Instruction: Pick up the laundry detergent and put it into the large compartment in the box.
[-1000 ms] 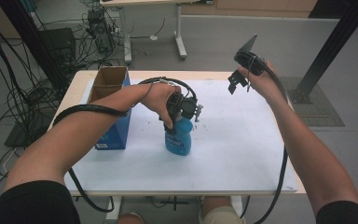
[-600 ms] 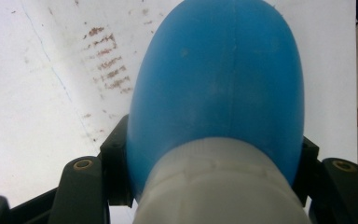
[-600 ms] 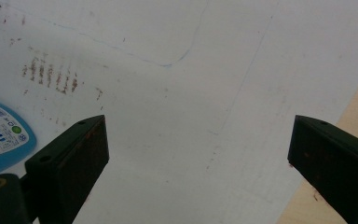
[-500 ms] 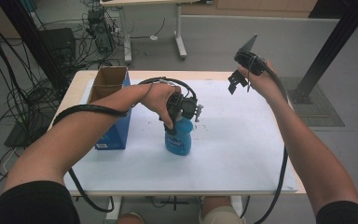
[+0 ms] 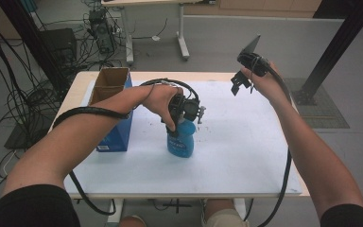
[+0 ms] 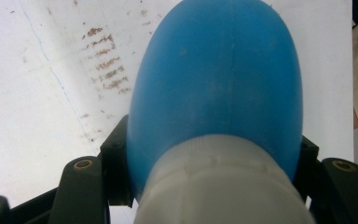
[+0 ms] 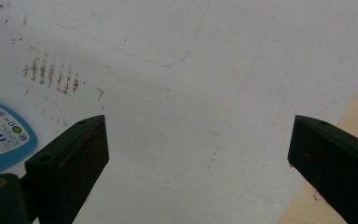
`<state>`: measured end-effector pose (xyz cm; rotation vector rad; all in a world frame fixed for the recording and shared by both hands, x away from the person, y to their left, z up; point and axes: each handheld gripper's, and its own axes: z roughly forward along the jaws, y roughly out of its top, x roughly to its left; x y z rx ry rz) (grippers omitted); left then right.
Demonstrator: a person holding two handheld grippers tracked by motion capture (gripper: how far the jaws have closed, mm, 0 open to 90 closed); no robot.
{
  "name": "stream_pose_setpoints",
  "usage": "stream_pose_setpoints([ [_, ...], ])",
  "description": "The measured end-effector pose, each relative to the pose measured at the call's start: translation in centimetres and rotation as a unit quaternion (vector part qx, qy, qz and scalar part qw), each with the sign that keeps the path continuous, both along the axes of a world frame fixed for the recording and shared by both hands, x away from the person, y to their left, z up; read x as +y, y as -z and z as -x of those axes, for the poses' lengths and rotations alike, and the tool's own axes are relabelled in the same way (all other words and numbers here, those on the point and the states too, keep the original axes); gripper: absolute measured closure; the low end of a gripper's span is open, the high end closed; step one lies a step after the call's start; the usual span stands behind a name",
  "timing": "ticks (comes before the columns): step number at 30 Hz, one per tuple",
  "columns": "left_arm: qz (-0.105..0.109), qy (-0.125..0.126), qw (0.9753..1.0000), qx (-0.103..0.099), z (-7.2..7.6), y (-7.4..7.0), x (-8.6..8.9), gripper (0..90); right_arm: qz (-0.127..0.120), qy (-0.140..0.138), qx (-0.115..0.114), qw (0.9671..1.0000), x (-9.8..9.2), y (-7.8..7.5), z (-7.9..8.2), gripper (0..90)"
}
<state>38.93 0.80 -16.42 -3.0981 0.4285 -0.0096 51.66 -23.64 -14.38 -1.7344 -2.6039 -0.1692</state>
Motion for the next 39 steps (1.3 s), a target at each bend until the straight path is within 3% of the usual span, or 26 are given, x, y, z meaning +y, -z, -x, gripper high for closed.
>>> stream_pose_setpoints([
  [16, 0.013, -0.011, 0.9998, 0.013, -0.2, -0.2, 0.5, 38.1, 0.002, -0.003, 0.0, 1.0, 0.3, 0.1, 0.0, 5.3],
  [23, 0.019, -0.036, 0.9985, 0.037, -0.7, -0.5, 0.5, 38.2, 0.003, -0.004, 0.001, 1.0, 0.6, 0.2, -0.1, 5.3],
  [29, 0.022, -0.058, 0.9976, 0.03, -0.6, -1.5, 0.7, 38.2, 0.003, -0.006, -0.002, 1.0, 0.6, 0.1, 0.1, 5.3],
  [33, 0.026, -0.08, 0.996, 0.03, -0.7, -2.6, 0.8, 38.2, 0.002, -0.005, -0.002, 1.0, 0.5, 0.0, 0.2, 5.3],
  [39, 0.033, -0.132, 0.9901, 0.035, -1.1, -4.6, 1.1, 38.2, -0.001, -0.007, -0.004, 1.0, 0.4, -0.3, 0.5, 5.3],
])
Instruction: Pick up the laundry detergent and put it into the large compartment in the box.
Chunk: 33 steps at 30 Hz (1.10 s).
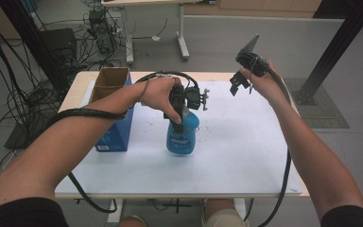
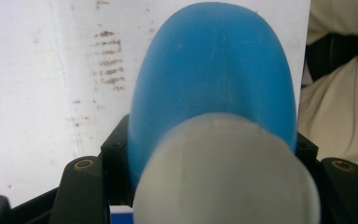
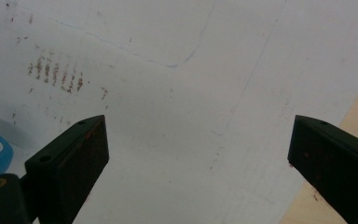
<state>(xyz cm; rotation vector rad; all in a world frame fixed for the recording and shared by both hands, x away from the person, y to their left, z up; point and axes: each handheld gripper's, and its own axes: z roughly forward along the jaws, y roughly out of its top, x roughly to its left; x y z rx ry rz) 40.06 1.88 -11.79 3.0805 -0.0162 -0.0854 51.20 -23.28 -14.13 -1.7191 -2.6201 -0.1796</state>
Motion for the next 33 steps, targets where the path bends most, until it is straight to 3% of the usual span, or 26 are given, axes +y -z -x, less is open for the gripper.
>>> stream_pose_setpoints([
  [6, -0.005, -0.052, 0.9985, -0.017, 0.3, -2.3, -0.1, 38.2, -0.004, -0.003, -0.002, 1.0, -0.1, -0.2, 0.2, 5.3],
  [9, -0.011, -0.085, 0.996, -0.025, 0.4, -3.5, -0.3, 38.2, -0.005, -0.004, -0.002, 1.0, -0.1, -0.3, 0.4, 5.3],
  [11, -0.018, -0.114, 0.9929, -0.027, 0.3, -4.5, -0.4, 38.2, -0.007, -0.005, -0.004, 1.0, -0.3, -0.3, 0.5, 5.3],
  [13, -0.021, -0.149, 0.9882, -0.026, 0.0, -5.4, -0.2, 38.2, -0.011, -0.006, -0.005, 0.9999, -0.5, -0.4, 0.6, 5.3],
  [16, -0.026, -0.199, 0.9792, -0.033, -0.4, -6.9, 0.1, 38.2, -0.014, -0.005, -0.004, 0.9999, -0.7, -0.2, 0.7, 5.3],
  [19, -0.024, -0.242, 0.9689, -0.047, -0.4, -8.5, 0.9, 38.2, -0.015, -0.007, -0.002, 0.9999, -0.9, -0.1, 0.9, 5.3],
  [24, -0.034, -0.312, 0.9478, -0.058, -1.4, -11.4, 2.0, 38.2, -0.021, -0.01, -0.001, 0.9997, -1.1, -0.2, 1.0, 5.3],
  [27, -0.03, -0.351, 0.9332, -0.07, -1.8, -13.3, 3.3, 38.2, -0.028, -0.012, -0.002, 0.9995, -1.3, -0.3, 1.1, 5.3],
  [28, -0.029, -0.368, 0.9264, -0.076, -2.0, -14.0, 3.9, 38.3, -0.029, -0.009, -0.002, 0.9995, -1.4, -0.4, 1.2, 5.3],
  [32, -0.035, -0.409, 0.907, -0.094, -2.6, -15.9, 5.4, 38.3, -0.035, -0.011, -0.005, 0.9993, -1.6, -0.6, 1.5, 5.3],
  [33, -0.031, -0.428, 0.898, -0.096, -2.8, -16.4, 6.2, 38.2, -0.037, -0.011, -0.007, 0.9992, -1.7, -0.7, 1.6, 5.3],
])
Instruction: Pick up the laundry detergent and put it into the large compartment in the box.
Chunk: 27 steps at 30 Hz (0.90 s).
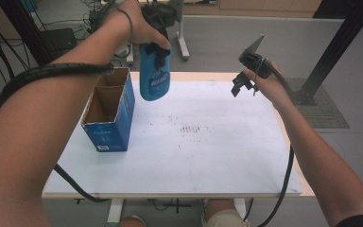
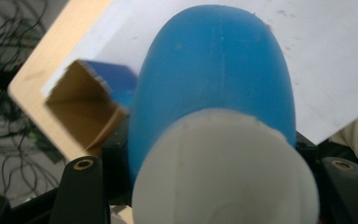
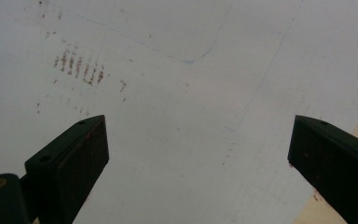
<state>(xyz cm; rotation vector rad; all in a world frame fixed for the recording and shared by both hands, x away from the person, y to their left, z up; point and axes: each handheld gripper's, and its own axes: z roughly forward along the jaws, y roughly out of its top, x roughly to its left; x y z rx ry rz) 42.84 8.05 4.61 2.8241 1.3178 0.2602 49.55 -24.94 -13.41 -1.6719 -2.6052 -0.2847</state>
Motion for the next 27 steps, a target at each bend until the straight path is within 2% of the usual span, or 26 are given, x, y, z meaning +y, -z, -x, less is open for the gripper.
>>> stream_pose_setpoints([
  [2, 0.01, -0.029, 0.9995, -0.004, -0.2, -0.8, 1.2, 38.2, -0.006, -0.001, -0.002, 1.0, -0.2, -0.1, 0.2, 5.3],
  [4, 0.018, -0.061, 0.998, -0.006, -0.6, -1.6, 2.7, 38.3, -0.008, 0.0, -0.002, 1.0, -0.4, -0.1, 0.3, 5.3],
  [10, 0.025, -0.133, 0.9905, -0.025, -0.7, -3.5, 6.0, 38.3, -0.011, -0.005, 0.0, 0.9999, -0.3, -0.1, 0.5, 5.3],
  [11, 0.029, -0.148, 0.9881, -0.029, -0.6, -3.7, 6.6, 38.3, -0.011, -0.008, 0.0, 0.9999, -0.3, -0.1, 0.5, 5.3],
  [15, 0.037, -0.184, 0.9816, -0.037, -0.3, -4.6, 8.9, 38.3, -0.012, -0.006, 0.0, 0.9999, -0.5, 0.0, 0.5, 5.3],
  [18, 0.042, -0.216, 0.9744, -0.045, 0.0, -5.0, 10.6, 38.3, -0.011, -0.004, 0.001, 0.9999, -0.5, -0.1, 0.5, 5.3],
  [22, 0.037, -0.244, 0.9678, -0.052, 0.4, -5.0, 11.9, 38.3, -0.012, -0.003, -0.001, 0.9999, -0.6, -0.1, 0.5, 5.3],
  [23, 0.038, -0.252, 0.9655, -0.053, 0.4, -4.9, 12.3, 38.3, -0.012, -0.004, -0.001, 0.9999, -0.7, -0.1, 0.5, 5.3],
  [27, 0.046, -0.272, 0.9598, -0.051, 0.6, -4.6, 13.6, 38.3, -0.012, -0.003, -0.001, 0.9999, -0.8, -0.2, 0.6, 5.3],
])
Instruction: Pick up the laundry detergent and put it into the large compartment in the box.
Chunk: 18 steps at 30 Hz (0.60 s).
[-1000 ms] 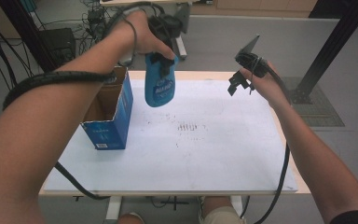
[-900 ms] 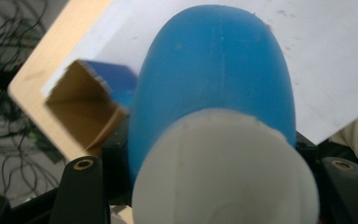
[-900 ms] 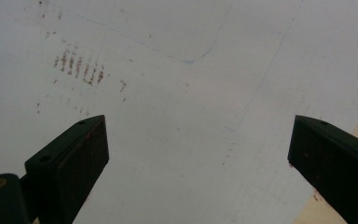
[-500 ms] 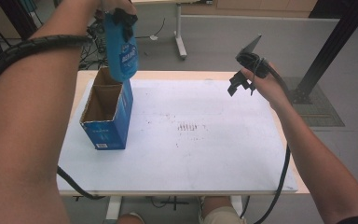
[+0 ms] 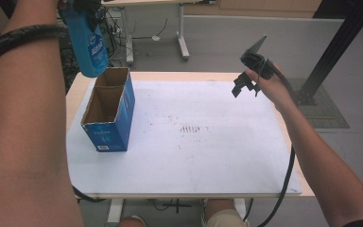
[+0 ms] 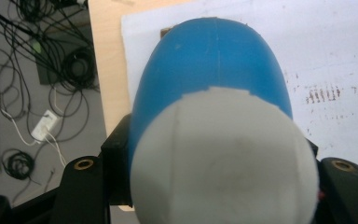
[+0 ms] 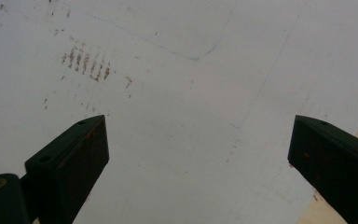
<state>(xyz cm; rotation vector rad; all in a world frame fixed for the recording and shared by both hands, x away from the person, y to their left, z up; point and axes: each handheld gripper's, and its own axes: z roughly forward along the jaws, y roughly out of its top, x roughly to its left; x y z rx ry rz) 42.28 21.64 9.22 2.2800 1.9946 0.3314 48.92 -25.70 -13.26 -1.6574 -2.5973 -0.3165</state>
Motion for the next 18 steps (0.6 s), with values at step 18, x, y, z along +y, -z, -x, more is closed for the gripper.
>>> stream_pose_setpoints([
  [18, 0.018, -0.039, 0.999, 0.013, -0.3, 3.7, 2.1, 38.3, 0.005, -0.004, 0.002, 1.0, 0.5, 0.1, 0.0, 5.3],
])
